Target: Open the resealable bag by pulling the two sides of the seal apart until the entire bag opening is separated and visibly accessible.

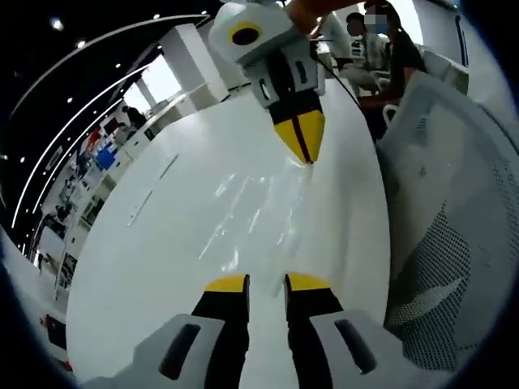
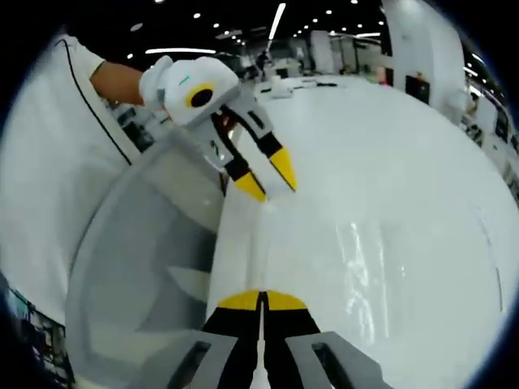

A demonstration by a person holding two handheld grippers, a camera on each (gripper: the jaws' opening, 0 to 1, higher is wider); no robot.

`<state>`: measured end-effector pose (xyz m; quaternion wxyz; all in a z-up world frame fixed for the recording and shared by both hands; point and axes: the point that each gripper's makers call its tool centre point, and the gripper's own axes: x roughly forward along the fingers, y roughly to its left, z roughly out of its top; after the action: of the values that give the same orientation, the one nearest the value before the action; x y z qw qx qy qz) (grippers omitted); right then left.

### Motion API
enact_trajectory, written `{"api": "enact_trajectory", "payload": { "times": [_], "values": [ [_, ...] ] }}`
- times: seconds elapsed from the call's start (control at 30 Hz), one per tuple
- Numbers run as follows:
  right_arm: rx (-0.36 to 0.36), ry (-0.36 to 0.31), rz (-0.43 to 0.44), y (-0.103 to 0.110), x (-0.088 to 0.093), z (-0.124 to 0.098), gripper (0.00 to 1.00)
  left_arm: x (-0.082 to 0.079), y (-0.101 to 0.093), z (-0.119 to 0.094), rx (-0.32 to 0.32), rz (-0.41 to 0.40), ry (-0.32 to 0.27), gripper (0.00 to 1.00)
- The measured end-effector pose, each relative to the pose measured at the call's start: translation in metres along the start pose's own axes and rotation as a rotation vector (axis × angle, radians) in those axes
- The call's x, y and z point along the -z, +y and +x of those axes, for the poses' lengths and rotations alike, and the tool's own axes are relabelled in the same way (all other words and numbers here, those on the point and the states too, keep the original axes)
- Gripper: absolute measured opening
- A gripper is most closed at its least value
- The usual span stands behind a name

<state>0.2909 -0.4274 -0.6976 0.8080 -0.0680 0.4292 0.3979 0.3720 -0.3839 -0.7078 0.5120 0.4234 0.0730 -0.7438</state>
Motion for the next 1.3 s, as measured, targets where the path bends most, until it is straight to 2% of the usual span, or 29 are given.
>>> {"api": "enact_trajectory", "payload": {
  "times": [0.3,0.4,0.47,0.57,0.93,1.07,1.3],
  "values": [
    [0.006,0.000,0.022,0.000,0.000,0.000,0.00,-0.002,-0.007,0.000,0.033,0.019,0.008,0.01],
    [0.026,-0.009,0.000,-0.002,-0.001,0.001,0.00,-0.002,-0.008,0.000,0.046,0.015,0.014,0.00],
    [0.041,-0.039,-0.003,-0.004,-0.007,0.002,0.00,-0.001,-0.009,0.001,0.057,0.018,0.019,0.00],
    [0.080,-0.102,0.000,-0.007,-0.021,0.005,0.08,-0.002,-0.008,0.002,0.057,0.029,0.022,0.00],
    [0.161,-0.229,-0.107,-0.005,-0.061,0.028,0.11,-0.008,-0.005,0.003,0.082,0.005,0.015,0.00],
    [0.162,-0.247,-0.116,-0.005,-0.068,0.036,0.08,-0.010,-0.006,0.003,0.091,-0.008,0.011,0.00],
    [0.166,-0.240,-0.135,-0.006,-0.071,0.044,0.04,-0.015,-0.008,0.002,0.101,-0.031,0.000,0.00]
  ]
}}
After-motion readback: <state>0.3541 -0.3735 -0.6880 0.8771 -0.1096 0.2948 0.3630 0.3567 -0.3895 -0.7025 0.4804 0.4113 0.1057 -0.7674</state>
